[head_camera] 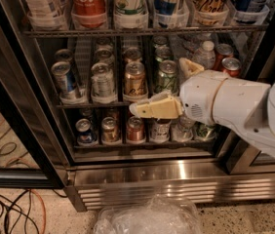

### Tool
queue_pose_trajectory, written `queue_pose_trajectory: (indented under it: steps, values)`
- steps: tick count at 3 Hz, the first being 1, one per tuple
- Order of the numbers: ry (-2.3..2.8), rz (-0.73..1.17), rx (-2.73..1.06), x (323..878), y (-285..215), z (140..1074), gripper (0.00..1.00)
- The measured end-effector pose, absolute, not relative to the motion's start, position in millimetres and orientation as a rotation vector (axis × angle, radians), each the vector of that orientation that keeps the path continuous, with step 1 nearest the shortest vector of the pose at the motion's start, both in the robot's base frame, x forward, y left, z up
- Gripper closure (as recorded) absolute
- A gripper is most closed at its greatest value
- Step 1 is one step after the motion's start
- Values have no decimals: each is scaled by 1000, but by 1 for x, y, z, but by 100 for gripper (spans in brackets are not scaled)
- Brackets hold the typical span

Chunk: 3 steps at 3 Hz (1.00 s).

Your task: Pick orange can from top shelf of fridge

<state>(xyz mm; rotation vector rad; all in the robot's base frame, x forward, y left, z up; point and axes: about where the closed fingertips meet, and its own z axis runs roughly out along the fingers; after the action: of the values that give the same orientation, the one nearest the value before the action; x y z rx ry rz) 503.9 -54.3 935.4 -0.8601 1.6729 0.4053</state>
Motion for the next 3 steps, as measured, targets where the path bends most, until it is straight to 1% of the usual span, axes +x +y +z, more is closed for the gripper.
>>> queue_pose_trajectory:
  steps: [1, 3]
  values:
    - [1635, 414, -817, 508, -33, 951, 0]
    - [1616, 407, -741, 510, -33, 950, 0]
